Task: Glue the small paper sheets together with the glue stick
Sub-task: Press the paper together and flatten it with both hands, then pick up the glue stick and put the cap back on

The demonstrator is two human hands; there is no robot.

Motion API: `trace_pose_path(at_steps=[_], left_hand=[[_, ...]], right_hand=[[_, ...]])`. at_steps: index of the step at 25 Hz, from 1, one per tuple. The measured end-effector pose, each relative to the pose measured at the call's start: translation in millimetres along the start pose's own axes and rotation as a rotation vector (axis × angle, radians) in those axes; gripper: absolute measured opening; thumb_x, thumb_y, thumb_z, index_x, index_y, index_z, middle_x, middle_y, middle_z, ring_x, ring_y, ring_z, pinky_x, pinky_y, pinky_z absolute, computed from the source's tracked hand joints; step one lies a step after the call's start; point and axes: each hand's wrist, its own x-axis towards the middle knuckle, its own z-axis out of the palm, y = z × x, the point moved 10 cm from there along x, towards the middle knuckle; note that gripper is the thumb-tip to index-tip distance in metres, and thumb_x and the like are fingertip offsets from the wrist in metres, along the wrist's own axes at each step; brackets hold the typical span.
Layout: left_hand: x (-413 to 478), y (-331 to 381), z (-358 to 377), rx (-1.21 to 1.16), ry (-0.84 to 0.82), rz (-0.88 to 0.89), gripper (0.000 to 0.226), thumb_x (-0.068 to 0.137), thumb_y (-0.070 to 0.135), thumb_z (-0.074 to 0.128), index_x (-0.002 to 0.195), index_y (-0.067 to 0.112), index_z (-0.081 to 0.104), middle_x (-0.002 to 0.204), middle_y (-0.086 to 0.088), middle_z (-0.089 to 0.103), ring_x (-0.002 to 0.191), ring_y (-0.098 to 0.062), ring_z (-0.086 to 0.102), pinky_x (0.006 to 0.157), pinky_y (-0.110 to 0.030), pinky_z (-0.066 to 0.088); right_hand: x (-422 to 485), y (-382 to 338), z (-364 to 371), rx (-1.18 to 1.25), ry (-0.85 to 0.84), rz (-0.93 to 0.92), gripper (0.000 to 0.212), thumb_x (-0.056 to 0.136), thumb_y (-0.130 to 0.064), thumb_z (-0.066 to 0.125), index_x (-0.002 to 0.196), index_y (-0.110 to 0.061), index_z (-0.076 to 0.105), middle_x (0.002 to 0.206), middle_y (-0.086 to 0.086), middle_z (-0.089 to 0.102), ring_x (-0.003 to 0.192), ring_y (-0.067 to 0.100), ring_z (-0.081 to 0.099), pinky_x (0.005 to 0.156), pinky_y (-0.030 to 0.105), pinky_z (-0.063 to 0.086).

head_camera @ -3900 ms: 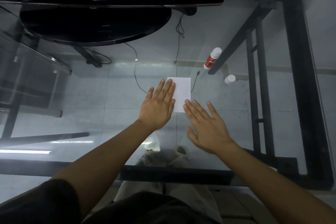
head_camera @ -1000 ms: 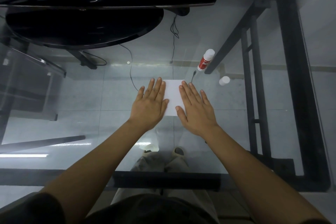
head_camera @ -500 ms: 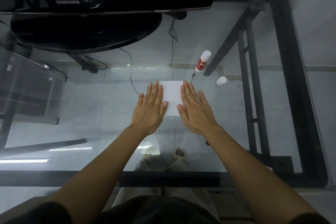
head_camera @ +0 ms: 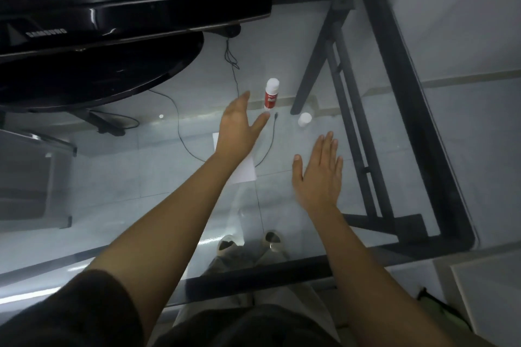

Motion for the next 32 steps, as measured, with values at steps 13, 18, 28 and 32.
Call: trace_pose_path(at_steps=[13,18,28,32], left_hand=[[21,17,20,-0.208,-0.087,-0.043,0.036,0.092,0.030,0.051,0.119,0.006,0.049,0.109,-0.013,0.061,0.092,-0.021,0.060,0.083,-0.031,0.049],[-11,5,17,-0.462,-0.091,-0.176,0.035,0.094,0.038,0.043,0.121,0.015,0.045,0.102,-0.007,0.058,0.070,-0.010,0.055,0.065,-0.023,0.049],[-51,7,11,-0.797,-0.163,-0.205,0.010,0.086,0.025,0.061,0.089,0.020,0.054,0.099,-0.002,0.060,0.073,-0.005,0.061,0.069,-0.018,0.051],[-55,19,11,-0.782,-0.185,-0.151,0.012,0.084,0.030,0.063,0.089,0.024,0.054,0.099,-0.001,0.061,0.077,-0.010,0.062,0.072,-0.022,0.052]], right_hand=[[2,3,7,-0.085,0.007,0.002,0.070,0.092,-0.053,0.015,0.143,-0.011,-0.008,0.156,0.009,-0.005,0.141,0.024,-0.008,0.110,0.037,-0.008],[2,2,9,-0.068,-0.006,-0.010,0.070,0.090,-0.055,0.009,0.143,-0.013,-0.010,0.156,0.007,-0.007,0.141,0.023,-0.009,0.111,0.038,-0.008],[14,-23,-54,0.962,-0.073,-0.047,0.038,0.083,-0.057,0.048,0.114,-0.038,0.057,0.099,-0.036,0.056,0.097,-0.016,0.052,0.078,0.003,0.039],[19,-44,-71,1.092,-0.130,-0.091,0.008,0.081,-0.048,0.060,0.084,-0.044,0.067,0.083,-0.009,0.071,0.087,0.009,0.064,0.078,0.022,0.052]])
